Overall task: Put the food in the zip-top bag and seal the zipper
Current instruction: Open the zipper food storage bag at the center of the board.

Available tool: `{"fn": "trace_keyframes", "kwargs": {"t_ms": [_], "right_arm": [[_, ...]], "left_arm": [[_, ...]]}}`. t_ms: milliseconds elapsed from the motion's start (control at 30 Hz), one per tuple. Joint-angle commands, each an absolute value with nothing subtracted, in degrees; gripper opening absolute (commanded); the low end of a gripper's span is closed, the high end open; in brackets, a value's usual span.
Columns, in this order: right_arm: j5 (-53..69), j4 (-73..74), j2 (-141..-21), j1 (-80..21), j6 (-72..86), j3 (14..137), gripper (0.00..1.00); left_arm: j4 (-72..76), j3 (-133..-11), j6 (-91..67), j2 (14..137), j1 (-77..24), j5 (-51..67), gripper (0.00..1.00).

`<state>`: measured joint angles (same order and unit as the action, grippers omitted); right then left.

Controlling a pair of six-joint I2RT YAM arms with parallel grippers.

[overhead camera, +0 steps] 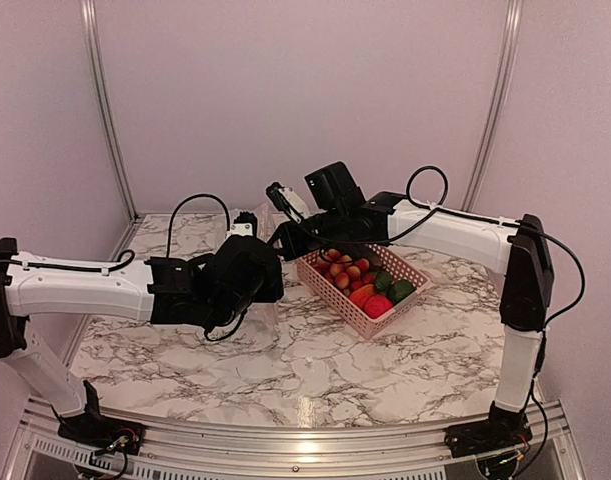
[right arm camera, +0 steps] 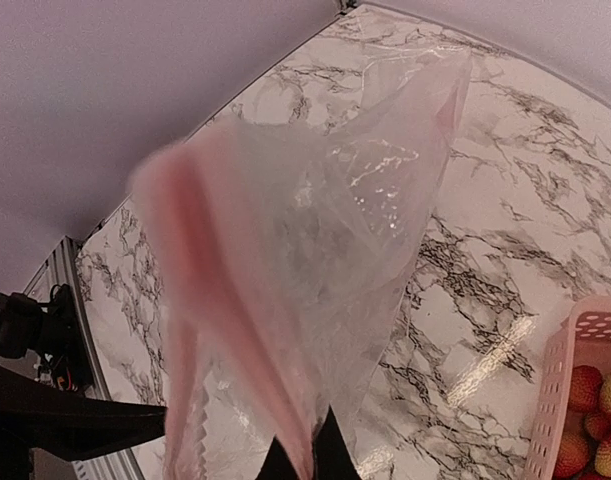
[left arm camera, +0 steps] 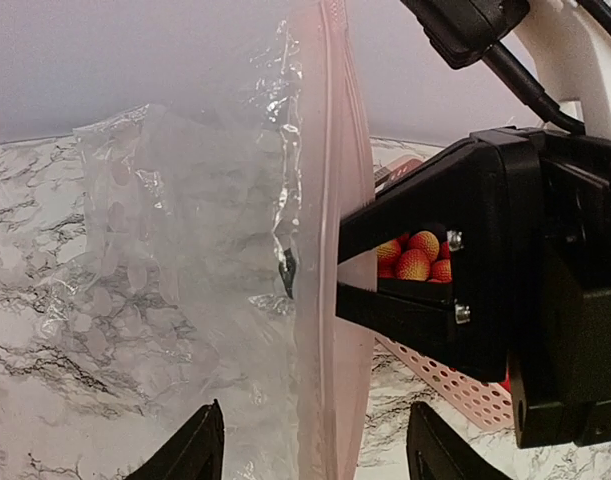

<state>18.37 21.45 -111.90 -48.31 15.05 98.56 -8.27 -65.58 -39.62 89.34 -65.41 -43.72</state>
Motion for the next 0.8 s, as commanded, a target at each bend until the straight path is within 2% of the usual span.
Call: {"fn": "trace_keyframes", "kwargs": {"t_ms": [0, 133, 367, 533, 600, 767], "right_arm": [[17.14, 20.99, -109.82, -48.84, 16.92, 98.69, 0.0], [17.51, 20.71, -108.76, -48.85, 17.3, 97.99, 0.0], [17.38, 20.32, -106.92, -48.84, 17.18, 96.24, 0.0], [15.75, 20.77, -106.85, -48.29, 16.06, 94.71, 0.0], [14.72, 20.99, -106.75, -47.09, 15.27, 93.25, 0.0], [15.15, 21.1, -106.17, -42.61, 11.64, 89.25, 0.0]], "left_arm": [[-12.71, -70.72, -39.2, 92.76, -65.14, -46.66, 0.64], [-15.86, -74.03, -39.28, 96.48, -65.13, -49.04, 0.59], [-20.21, -75.87, -40.15, 98.79, -64.79, -55.74, 0.39], [-18.95, -72.68, -39.79, 95.32, -64.43, -59.4, 0.08], [-18.77, -71.52, -39.33, 93.02, -64.42, -60.74, 0.0], [-19.12, -68.95, -37.59, 87.74, -63.87, -63.22, 0.0]]}}
